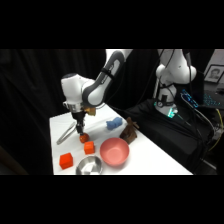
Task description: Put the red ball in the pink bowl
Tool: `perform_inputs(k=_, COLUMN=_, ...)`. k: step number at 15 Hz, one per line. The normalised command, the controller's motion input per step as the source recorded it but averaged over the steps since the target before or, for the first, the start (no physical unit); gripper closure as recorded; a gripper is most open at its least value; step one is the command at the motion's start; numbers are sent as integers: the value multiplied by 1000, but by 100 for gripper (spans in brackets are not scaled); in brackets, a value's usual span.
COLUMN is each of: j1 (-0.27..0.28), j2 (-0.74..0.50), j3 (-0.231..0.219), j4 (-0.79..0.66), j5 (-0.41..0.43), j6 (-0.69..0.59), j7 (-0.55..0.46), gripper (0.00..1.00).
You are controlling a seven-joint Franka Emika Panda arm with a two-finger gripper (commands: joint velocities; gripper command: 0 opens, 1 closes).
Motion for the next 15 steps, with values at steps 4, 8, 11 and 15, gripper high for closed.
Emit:
perform_inputs(k=4, j1=-14, j2=211, j3=5, j4=253, j5=115, j6=62, j7=52, gripper=0)
perform_inputs(k=8, j1=-10, j2=184, j3=-5, j4=220, j5=112, j6=58, j7=41, gripper=0)
perform_inputs(k=11, j1=-5, j2=158, j3=-19, j4=187, j5=106, j6=60, j7=32, gripper=0)
perform_inputs(k=15, j1=11, j2=104, j3=-34, j4=125, j5=88, j6=66, j7=35, gripper=0)
